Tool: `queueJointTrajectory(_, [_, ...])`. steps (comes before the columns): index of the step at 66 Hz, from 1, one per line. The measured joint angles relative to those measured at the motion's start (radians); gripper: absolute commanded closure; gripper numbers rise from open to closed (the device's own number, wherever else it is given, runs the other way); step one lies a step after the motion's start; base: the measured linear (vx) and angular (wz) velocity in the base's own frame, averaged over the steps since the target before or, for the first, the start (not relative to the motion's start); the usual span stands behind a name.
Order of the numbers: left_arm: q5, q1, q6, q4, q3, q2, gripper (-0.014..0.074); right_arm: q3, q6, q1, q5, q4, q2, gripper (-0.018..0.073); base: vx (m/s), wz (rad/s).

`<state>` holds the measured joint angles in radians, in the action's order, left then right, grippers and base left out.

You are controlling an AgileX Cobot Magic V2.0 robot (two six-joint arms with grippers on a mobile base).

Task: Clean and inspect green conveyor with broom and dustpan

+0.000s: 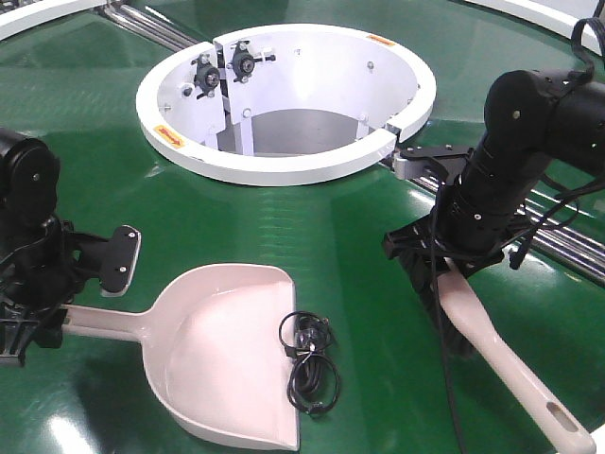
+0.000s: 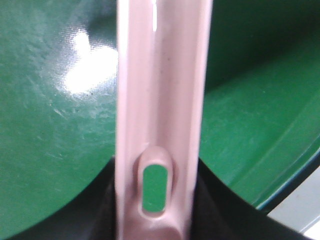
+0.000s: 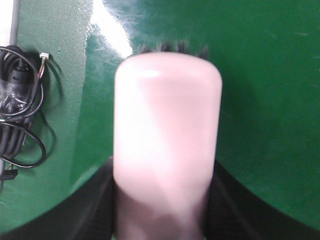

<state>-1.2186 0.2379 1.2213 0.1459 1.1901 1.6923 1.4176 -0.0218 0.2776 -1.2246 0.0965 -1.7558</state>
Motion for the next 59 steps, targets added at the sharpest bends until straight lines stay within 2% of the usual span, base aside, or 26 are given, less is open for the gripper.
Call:
queueJointTrajectory(48, [0.000,0.000,0.000,0.000,0.000,0.000,0.0620,0.000,0.001,0.000,0.000,0.001,0.000,0.0565,0.00,0.00])
queueJointTrajectory(59, [0.000,0.000,0.000,-0.001,0.000,0.000,0.0620,0.000,0.072,0.001,-0.001,0.003,-0.005,0.0565,0.00,0.00])
